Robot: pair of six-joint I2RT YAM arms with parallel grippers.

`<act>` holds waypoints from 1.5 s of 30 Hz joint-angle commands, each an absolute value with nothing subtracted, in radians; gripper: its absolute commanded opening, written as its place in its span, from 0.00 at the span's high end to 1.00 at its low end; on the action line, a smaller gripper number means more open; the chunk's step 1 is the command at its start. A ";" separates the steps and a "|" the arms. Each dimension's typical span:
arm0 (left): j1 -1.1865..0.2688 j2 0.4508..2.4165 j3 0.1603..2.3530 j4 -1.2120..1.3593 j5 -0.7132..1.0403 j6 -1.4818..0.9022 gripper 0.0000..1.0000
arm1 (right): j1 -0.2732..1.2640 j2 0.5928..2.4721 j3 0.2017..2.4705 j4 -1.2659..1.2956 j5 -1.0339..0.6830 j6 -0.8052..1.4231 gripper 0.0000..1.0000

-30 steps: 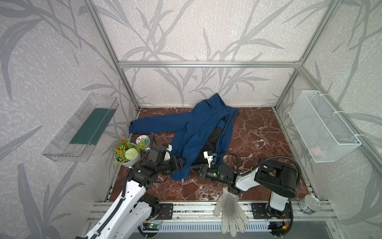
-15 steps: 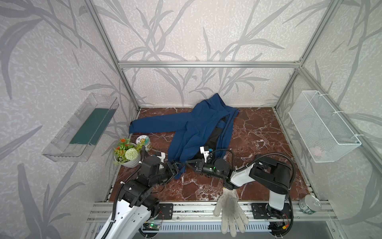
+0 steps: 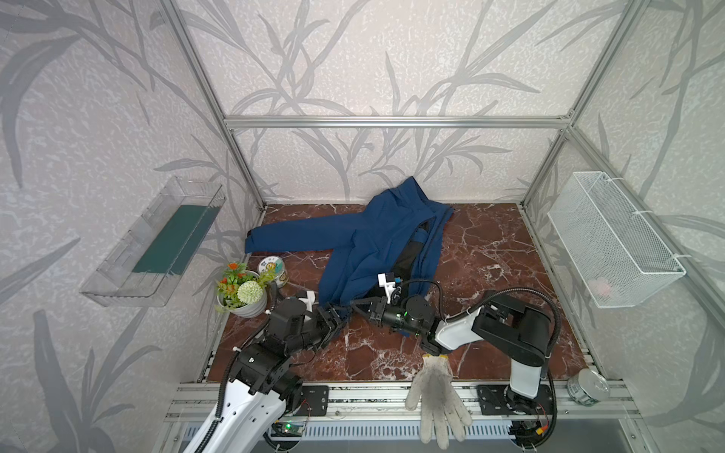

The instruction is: Zip up the jacket

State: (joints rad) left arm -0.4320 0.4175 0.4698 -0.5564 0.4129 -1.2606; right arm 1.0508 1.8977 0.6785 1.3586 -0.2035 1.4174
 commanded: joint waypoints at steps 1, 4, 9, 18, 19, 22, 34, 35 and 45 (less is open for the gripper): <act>-0.435 0.408 0.444 -0.466 0.415 -1.316 0.31 | 1.044 1.902 0.692 1.377 -0.214 1.414 1.00; -0.436 0.411 0.438 -0.435 0.415 -1.328 0.36 | 1.042 1.899 0.686 1.374 -0.213 1.416 1.00; -0.435 0.413 0.436 -0.488 0.429 -1.318 0.28 | 1.035 1.896 0.677 1.381 -0.210 1.416 1.00; -0.440 0.336 0.447 -0.541 0.408 -1.367 0.24 | 0.977 1.893 0.711 1.356 -0.242 1.404 1.00; -0.442 0.337 0.453 -0.543 0.412 -1.370 0.24 | 0.976 1.900 0.717 1.358 -0.245 1.405 1.00; -0.445 0.339 0.462 -0.538 0.413 -1.378 0.24 | 0.972 1.914 0.734 1.372 -0.252 1.413 1.00; -0.452 0.431 0.413 -0.301 0.361 -1.421 0.23 | 0.969 1.853 0.664 1.381 -0.243 1.413 1.00; -0.453 0.431 0.403 -0.280 0.360 -1.428 0.24 | 0.969 1.847 0.656 1.381 -0.244 1.413 1.00; -0.452 0.383 0.330 -0.311 0.283 -1.446 0.36 | 0.974 1.784 0.575 1.386 -0.215 1.405 1.00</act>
State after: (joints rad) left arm -0.4500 0.4171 0.3519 -0.3107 0.3290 -1.4174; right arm 0.9741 1.8172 0.5884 1.3499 -0.2359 1.4200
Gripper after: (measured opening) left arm 0.659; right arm 0.047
